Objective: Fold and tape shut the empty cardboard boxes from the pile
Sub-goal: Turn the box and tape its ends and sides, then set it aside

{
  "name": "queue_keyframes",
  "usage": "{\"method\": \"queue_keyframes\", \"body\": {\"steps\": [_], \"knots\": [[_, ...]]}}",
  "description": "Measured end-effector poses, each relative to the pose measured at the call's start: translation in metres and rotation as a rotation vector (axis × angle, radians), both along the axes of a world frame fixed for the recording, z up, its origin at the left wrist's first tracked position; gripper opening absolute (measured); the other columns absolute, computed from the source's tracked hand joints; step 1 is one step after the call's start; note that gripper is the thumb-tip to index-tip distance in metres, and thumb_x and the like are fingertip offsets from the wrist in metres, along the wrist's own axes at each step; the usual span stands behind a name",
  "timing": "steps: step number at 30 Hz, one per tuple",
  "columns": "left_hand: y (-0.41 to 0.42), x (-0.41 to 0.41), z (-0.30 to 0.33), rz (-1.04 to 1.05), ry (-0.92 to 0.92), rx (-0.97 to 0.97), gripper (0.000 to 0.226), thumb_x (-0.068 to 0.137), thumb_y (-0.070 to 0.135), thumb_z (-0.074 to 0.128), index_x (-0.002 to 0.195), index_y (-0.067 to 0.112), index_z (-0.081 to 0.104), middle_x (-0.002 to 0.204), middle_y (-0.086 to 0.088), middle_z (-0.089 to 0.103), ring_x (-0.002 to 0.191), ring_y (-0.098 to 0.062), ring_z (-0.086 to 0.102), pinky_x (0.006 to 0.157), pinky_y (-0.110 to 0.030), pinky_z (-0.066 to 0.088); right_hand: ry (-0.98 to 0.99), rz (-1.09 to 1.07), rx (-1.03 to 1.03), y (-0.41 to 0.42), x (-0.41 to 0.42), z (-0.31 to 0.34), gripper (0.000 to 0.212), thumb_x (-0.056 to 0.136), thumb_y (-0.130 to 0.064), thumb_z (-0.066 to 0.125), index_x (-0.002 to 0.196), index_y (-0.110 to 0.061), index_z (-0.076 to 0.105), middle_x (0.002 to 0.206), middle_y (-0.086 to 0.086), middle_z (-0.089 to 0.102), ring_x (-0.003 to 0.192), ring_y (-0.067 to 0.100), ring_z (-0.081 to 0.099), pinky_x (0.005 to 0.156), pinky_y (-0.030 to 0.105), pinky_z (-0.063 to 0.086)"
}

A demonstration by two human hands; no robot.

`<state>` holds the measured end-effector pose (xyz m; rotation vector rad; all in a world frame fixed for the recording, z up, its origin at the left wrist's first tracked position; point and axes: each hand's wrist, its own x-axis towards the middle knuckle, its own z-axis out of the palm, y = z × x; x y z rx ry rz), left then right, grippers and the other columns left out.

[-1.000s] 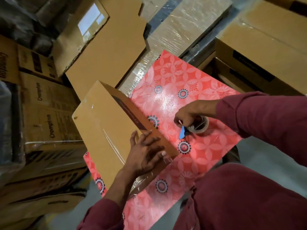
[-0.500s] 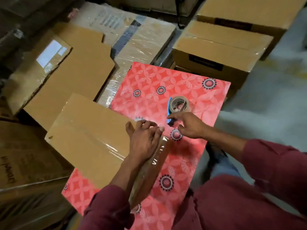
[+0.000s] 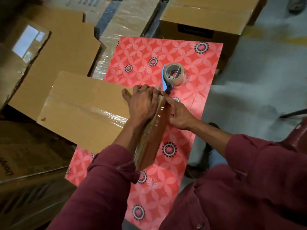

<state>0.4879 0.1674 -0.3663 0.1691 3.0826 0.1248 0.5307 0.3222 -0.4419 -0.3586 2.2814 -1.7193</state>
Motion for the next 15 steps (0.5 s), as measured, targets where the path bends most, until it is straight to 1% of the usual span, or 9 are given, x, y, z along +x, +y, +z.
{"method": "queue_keyframes", "body": {"steps": [2,4,6,8,10,12,13,14,15], "knots": [[-0.001,0.001,-0.002,-0.008,0.006,-0.005,0.053,0.110,0.053,0.023,0.104,0.028,0.069,0.108,0.007,0.067,0.118,-0.026,0.053,0.108,-0.065,0.020,0.038,-0.014,0.035,-0.009,0.017,-0.002,0.103,0.069,0.000,0.049,0.163,-0.003,0.009,0.172,0.013,0.010,0.159,0.023,0.011,0.129,0.042,0.019],[-0.001,-0.001,-0.003,-0.012,-0.001,-0.020,0.056,0.109,0.054,0.020,0.106,0.029,0.070,0.110,0.008,0.068,0.119,-0.026,0.053,0.108,-0.065,0.020,0.112,-0.044,0.060,-0.021,0.030,-0.002,0.103,0.072,-0.004,0.049,0.160,0.004,-0.004,0.170,0.022,-0.006,0.159,0.033,-0.004,0.129,0.049,0.010],[-0.001,-0.002,-0.005,-0.004,-0.009,-0.038,0.059,0.108,0.056,0.017,0.109,0.031,0.071,0.112,0.009,0.067,0.119,-0.025,0.052,0.108,-0.064,0.018,0.190,-0.079,0.096,-0.035,0.042,-0.003,0.099,0.077,-0.013,0.048,0.157,0.011,-0.006,0.166,0.031,-0.012,0.157,0.044,-0.010,0.128,0.057,0.006],[-0.002,-0.002,-0.006,-0.005,-0.008,-0.043,0.060,0.108,0.055,0.016,0.111,0.032,0.071,0.112,0.009,0.067,0.119,-0.024,0.051,0.107,-0.063,0.018,0.208,-0.083,0.141,-0.041,0.052,-0.002,0.100,0.076,-0.021,0.045,0.156,0.013,-0.005,0.165,0.033,-0.013,0.156,0.045,-0.012,0.125,0.063,0.009],[-0.002,0.000,-0.005,-0.006,-0.010,-0.032,0.060,0.109,0.054,0.016,0.110,0.032,0.072,0.111,0.009,0.066,0.119,-0.023,0.050,0.108,-0.064,0.018,0.185,-0.043,0.180,-0.037,0.062,0.000,0.101,0.075,-0.023,0.042,0.159,0.008,-0.005,0.168,0.027,-0.014,0.158,0.039,-0.011,0.122,0.067,0.016],[0.000,0.001,-0.003,-0.006,-0.011,-0.019,0.061,0.109,0.055,0.016,0.109,0.031,0.072,0.110,0.009,0.066,0.119,-0.023,0.050,0.109,-0.065,0.017,0.165,0.037,0.247,-0.023,0.076,0.002,0.105,0.072,-0.018,0.043,0.163,-0.006,-0.005,0.172,0.012,-0.014,0.160,0.027,-0.005,0.119,0.067,0.024],[0.000,0.001,-0.003,-0.004,-0.016,-0.014,0.062,0.109,0.056,0.016,0.109,0.031,0.072,0.109,0.009,0.066,0.119,-0.023,0.050,0.110,-0.066,0.017,0.185,0.075,0.270,-0.013,0.082,0.002,0.106,0.070,-0.015,0.045,0.165,-0.012,-0.001,0.173,0.007,-0.009,0.160,0.022,0.002,0.117,0.064,0.029],[0.001,0.001,-0.002,-0.002,-0.023,-0.011,0.063,0.109,0.056,0.015,0.109,0.031,0.072,0.109,0.009,0.065,0.119,-0.023,0.050,0.110,-0.066,0.017,0.199,0.095,0.260,-0.004,0.088,0.001,0.104,0.070,-0.013,0.047,0.166,-0.017,0.006,0.174,0.004,0.003,0.159,0.020,0.015,0.116,0.060,0.033],[0.000,0.000,-0.002,-0.002,-0.028,-0.008,0.064,0.109,0.057,0.013,0.108,0.030,0.072,0.108,0.009,0.064,0.119,-0.022,0.050,0.111,-0.066,0.017,0.186,0.081,0.227,0.003,0.092,0.004,0.097,0.073,-0.013,0.047,0.165,-0.021,0.018,0.171,0.003,0.019,0.154,0.019,0.030,0.114,0.057,0.038]]}}
